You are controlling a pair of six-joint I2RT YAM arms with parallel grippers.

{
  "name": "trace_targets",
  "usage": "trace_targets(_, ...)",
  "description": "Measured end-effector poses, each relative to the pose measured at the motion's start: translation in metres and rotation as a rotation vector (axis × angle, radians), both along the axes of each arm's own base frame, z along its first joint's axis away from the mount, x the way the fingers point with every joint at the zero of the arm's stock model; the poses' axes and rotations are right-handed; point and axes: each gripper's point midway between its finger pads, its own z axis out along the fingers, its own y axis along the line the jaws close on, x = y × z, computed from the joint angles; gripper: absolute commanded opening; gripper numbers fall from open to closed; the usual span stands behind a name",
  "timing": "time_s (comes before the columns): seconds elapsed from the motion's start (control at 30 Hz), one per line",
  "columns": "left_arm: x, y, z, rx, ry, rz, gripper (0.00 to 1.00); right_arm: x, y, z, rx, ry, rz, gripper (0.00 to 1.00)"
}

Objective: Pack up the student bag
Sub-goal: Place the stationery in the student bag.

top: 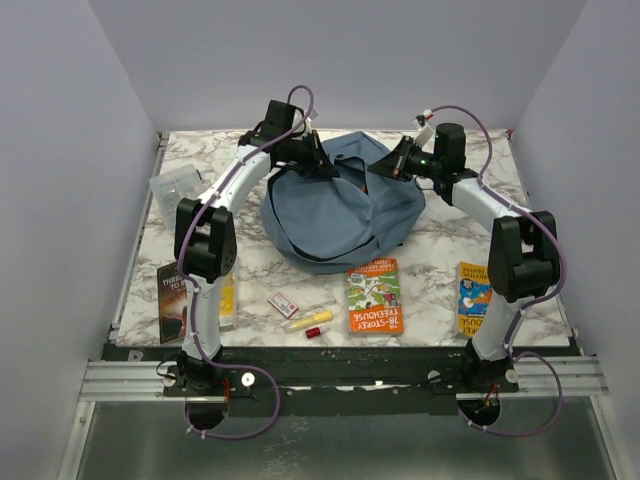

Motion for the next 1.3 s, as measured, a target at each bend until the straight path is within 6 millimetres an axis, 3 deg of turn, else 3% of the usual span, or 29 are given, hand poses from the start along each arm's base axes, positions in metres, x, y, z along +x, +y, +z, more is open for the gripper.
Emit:
trace_targets(0.17,-0.005,-0.006,0.01,-0.047,-0.027,-0.044,0.0,0.002,-0.004,0.0,0.007,0.009,-0.011,0.01)
trace_targets(0.43,-0.003,0.002,-0.001,-0.015,0.001,-0.012,0.37,0.001,-0.003,0.0,0.009,0.012,-0.01,0.01)
trace_targets(0.53,-0.002,0.005,0.009,0.012,0.002,0.006,0.49,0.001,-0.003,-0.002,0.019,0.018,-0.016,0.01)
trace_targets(0.7,0.008,0.011,0.045,0.045,-0.086,0.05,0.69,0.0,-0.006,-0.005,0.028,0.033,-0.049,0.01)
trace_targets(0.8,-0.003,0.02,0.042,0.093,-0.081,0.077,0.77,-0.001,-0.008,-0.005,0.032,0.035,-0.069,0.01)
trace_targets(0.87,-0.023,0.033,0.035,0.148,-0.062,0.102,0.79,0.0,-0.009,-0.006,0.033,0.038,-0.082,0.01)
trace_targets(0.9,-0.038,0.043,0.021,0.191,-0.022,0.115,0.8,0.0,-0.009,-0.006,0.033,0.037,-0.085,0.01)
trace_targets(0.93,-0.045,0.045,0.033,0.185,-0.043,0.118,0.81,0.0,-0.01,-0.006,0.033,0.038,-0.09,0.01)
trace_targets(1.0,-0.069,0.059,0.028,0.218,-0.057,0.141,0.83,0.002,-0.011,-0.007,0.031,0.04,-0.103,0.01)
trace_targets(1.07,-0.116,0.083,0.027,0.252,-0.062,0.174,0.85,0.002,-0.012,-0.007,0.028,0.04,-0.111,0.01)
trace_targets(1.2,-0.174,0.111,0.017,0.265,-0.056,0.236,0.86,0.003,-0.013,-0.004,0.026,0.033,-0.119,0.01)
trace_targets(1.3,-0.222,0.128,-0.026,0.282,0.045,0.324,0.86,0.003,-0.013,-0.002,0.026,0.028,-0.123,0.01)
